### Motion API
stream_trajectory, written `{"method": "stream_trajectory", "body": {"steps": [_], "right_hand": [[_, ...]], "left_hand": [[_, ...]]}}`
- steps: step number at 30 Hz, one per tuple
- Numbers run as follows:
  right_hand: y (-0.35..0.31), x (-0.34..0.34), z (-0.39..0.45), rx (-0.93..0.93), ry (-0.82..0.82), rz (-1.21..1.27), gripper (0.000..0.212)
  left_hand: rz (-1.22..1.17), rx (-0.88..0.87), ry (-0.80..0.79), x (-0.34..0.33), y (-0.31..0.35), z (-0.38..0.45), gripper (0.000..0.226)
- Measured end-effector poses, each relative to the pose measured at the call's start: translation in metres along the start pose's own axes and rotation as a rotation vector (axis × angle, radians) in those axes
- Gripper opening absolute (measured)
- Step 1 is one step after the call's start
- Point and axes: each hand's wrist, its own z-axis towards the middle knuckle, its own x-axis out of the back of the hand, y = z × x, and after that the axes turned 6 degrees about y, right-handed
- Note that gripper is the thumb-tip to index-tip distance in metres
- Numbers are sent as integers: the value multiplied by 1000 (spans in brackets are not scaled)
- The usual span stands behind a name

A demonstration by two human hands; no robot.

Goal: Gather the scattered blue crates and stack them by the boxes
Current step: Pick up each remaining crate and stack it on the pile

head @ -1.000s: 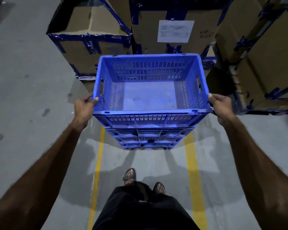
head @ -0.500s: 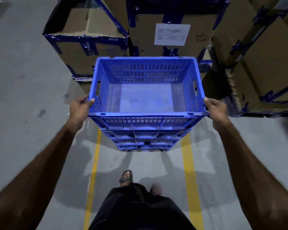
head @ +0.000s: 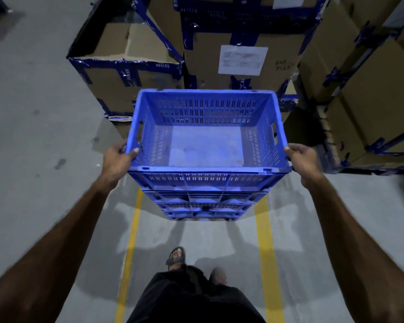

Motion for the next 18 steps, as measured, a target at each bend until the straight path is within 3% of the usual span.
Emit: {"method": "stream_trajectory", "body": {"steps": [2, 6, 10, 13, 18], "right_hand": [[-9, -4, 11, 26, -10, -81, 18], [-25, -19, 39, 1, -20, -186, 50], [-38, -34, 56, -26, -51, -295, 44], [-35, -45, 66, -77, -88, -342, 38], [-27, -55, 85, -121, -64, -406, 46]], "left_hand": [[40, -15, -8, -3, 9, 0, 31], [117, 14, -43, -7, 26, 11, 32], [149, 112, -70, -10, 34, 30, 17], [162, 224, -118, -9, 34, 50, 21], [157, 292, -158, -16, 26, 81, 38]]}}
